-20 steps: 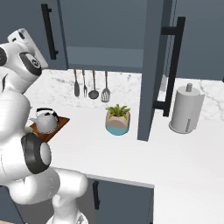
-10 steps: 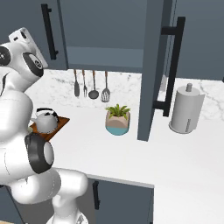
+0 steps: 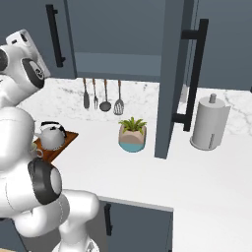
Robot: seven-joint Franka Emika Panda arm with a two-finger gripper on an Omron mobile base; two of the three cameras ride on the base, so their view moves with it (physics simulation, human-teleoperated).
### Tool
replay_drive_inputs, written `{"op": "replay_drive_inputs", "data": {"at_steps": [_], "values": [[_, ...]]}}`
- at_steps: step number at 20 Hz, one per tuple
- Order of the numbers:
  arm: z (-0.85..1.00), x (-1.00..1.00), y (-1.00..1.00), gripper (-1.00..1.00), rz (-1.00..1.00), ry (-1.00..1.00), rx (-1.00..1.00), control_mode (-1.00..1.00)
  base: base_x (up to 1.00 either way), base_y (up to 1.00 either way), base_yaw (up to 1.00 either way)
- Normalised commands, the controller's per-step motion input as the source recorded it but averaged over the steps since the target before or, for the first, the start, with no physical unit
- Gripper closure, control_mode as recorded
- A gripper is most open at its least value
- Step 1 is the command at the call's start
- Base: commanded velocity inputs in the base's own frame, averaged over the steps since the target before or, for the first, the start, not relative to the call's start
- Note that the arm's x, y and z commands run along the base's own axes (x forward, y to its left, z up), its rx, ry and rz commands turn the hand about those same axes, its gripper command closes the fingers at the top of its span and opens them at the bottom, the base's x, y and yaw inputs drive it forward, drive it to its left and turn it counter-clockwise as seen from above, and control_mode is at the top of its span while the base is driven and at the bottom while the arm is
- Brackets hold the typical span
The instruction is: Pick the kettle from the counter and place it on the tray. Then pick the mug from the cabinet and place it on the tray. Then close the cabinet doors.
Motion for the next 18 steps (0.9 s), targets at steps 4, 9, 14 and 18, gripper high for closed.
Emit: {"op": "replay_drive_inputs", "data": {"at_steps": [4,9,14,18], "values": [[0.33,-1.00,-0.29,1.00,0.04,0.00,0.00,-1.00,0.00,0.00,0.00],[0.30,-1.00,-0.49,1.00,0.03,0.00,0.00,-1.00,0.00,0.00,0.00],[0.17,-1.00,-0.62,1.00,0.05,0.00,0.00,-1.00,0.00,0.00,0.00],[0.02,-1.00,-0.52,1.00,0.06,0.00,0.00,-1.00,0.00,0.00,0.00]]}}
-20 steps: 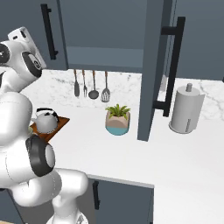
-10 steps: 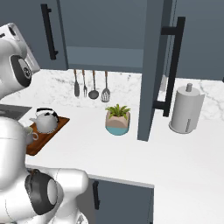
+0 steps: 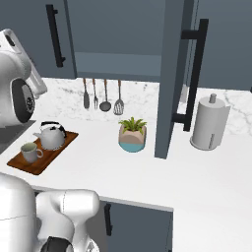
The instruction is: Pick the kettle from the counter and place it on the tray. Then pick the mug from the cabinet and place it on the tray. Then close the cabinet doors.
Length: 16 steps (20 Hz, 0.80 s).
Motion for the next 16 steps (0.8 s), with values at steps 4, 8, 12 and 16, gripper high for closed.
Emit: {"op": "replay_drive_inputs", "data": {"at_steps": [4,8,12,16], "values": [[0.00,-1.00,-0.49,1.00,0.03,0.02,0.00,-1.00,0.00,0.00,0.00],[0.00,-0.71,-0.38,1.00,-0.05,0.06,0.02,-1.00,0.00,0.00,0.00],[0.00,-0.15,-0.37,1.00,-0.03,0.04,0.03,-1.00,0.00,0.00,0.00],[0.00,-0.07,-0.28,1.00,0.00,0.00,0.08,-1.00,0.00,0.00,0.00]]}}
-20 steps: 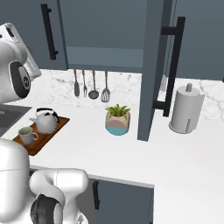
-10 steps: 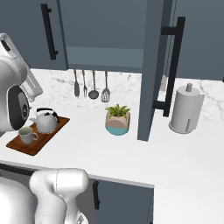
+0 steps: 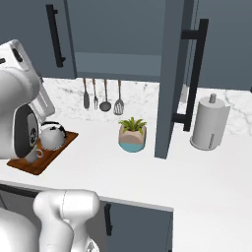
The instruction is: Pick the kettle from the counter and place it on the tray. Then pick the mug from the cabinet and place it on the tray. Then close the cabinet doors.
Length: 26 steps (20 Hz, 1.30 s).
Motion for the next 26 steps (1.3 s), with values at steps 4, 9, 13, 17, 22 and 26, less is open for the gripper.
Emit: {"op": "replay_drive_inputs", "data": {"at_steps": [4,9,13,17,22,26], "values": [[0.00,-0.46,-0.40,1.00,0.00,0.00,0.07,-1.00,0.00,0.00,0.00],[0.00,-0.31,-0.53,1.00,-0.02,0.00,0.18,-1.00,0.00,0.00,0.00],[0.00,-0.20,-0.54,1.00,0.00,-0.02,0.28,-1.00,0.00,0.00,0.00],[0.00,-0.54,-0.61,1.00,0.02,0.00,0.27,-1.00,0.00,0.00,0.00],[-0.03,-0.21,-0.49,1.00,-0.01,0.00,0.16,-1.00,0.00,0.00,0.00],[-0.01,-0.19,-0.43,1.00,-0.07,0.00,0.07,-1.00,0.00,0.00,0.00]]}}
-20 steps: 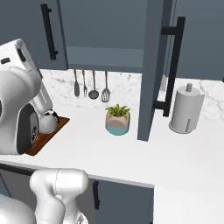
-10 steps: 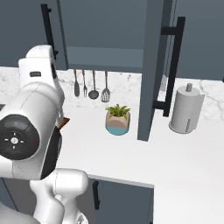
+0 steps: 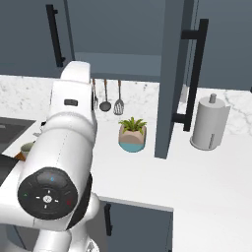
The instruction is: Pick the kettle from the counter and place it on the tray. Then pick the mug from the cabinet and place it on the tray. Then close the cabinet doors.
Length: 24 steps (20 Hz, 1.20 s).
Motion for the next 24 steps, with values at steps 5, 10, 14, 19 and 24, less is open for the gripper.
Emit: {"op": "replay_drive_inputs", "data": {"at_steps": [5,10,14,19,24], "values": [[-0.01,-0.36,-0.69,1.00,-0.07,0.00,0.08,-1.00,0.00,0.00,0.00],[-0.10,-0.46,-0.58,1.00,-0.06,0.00,0.01,-1.00,0.00,0.00,0.00],[-0.12,-0.38,-0.51,1.00,-0.05,0.00,0.00,-1.00,0.00,0.00,0.00],[-0.14,-0.38,-0.48,1.00,0.00,0.00,0.00,-1.00,0.00,0.00,0.00],[-0.29,0.05,-0.29,1.00,0.00,0.00,0.00,-1.00,0.00,0.00,0.00]]}}
